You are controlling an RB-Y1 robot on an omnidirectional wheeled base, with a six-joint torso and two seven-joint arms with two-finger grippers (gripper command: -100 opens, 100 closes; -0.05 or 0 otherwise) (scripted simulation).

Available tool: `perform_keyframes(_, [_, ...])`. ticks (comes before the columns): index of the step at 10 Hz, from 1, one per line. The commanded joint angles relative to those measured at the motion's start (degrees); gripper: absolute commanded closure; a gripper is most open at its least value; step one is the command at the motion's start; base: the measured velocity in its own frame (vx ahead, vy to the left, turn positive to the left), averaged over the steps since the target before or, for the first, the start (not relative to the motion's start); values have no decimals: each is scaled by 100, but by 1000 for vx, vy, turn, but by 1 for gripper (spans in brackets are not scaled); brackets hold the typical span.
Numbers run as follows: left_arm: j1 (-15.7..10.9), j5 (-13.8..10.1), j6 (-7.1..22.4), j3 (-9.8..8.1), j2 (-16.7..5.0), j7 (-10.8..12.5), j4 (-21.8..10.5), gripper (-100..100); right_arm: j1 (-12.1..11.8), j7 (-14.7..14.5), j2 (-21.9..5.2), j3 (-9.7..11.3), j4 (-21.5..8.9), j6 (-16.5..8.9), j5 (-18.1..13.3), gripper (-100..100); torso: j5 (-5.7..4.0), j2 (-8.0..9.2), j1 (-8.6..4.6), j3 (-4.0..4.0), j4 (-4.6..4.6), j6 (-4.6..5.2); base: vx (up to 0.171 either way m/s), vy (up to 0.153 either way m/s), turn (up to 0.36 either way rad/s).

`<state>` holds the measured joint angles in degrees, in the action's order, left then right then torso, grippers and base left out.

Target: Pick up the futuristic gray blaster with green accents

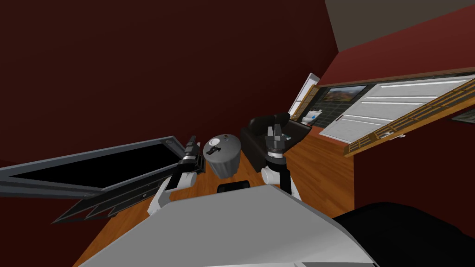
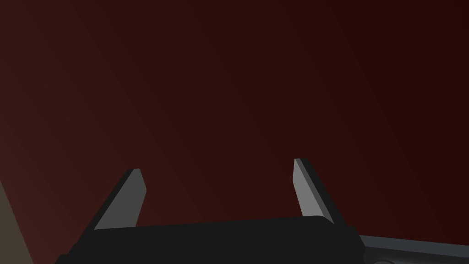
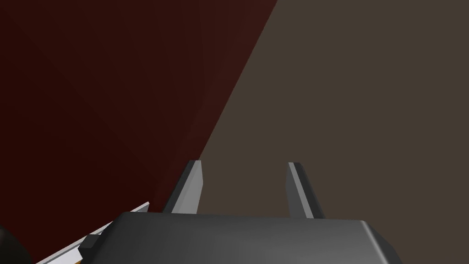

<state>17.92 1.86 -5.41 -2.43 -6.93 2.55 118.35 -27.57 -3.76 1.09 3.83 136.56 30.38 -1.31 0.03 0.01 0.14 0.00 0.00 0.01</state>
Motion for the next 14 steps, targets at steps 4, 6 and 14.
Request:
perform_keyframes(4, [-419, -176, 719, -189, -58, 423, -521, -100, 0, 0, 0, 0, 0, 0, 0, 0, -1, -3, -5, -2, -1, -1, -5, 29, -112])
perform_keyframes(6, [-541, -233, 1001, -250, -80, 548, -672, -100, -1, 0, 0, 0, 0, 0, 0, 0, 0, -2, -3, -1, 0, -3, -6, 24, -77])
perform_keyframes(14, [-1052, -468, 1933, -502, -165, 1069, -1315, -100, 0, 0, 0, 0, 0, 0, 0, 0, -1, -2, -4, -1, 0, -2, -8, 26, -83])
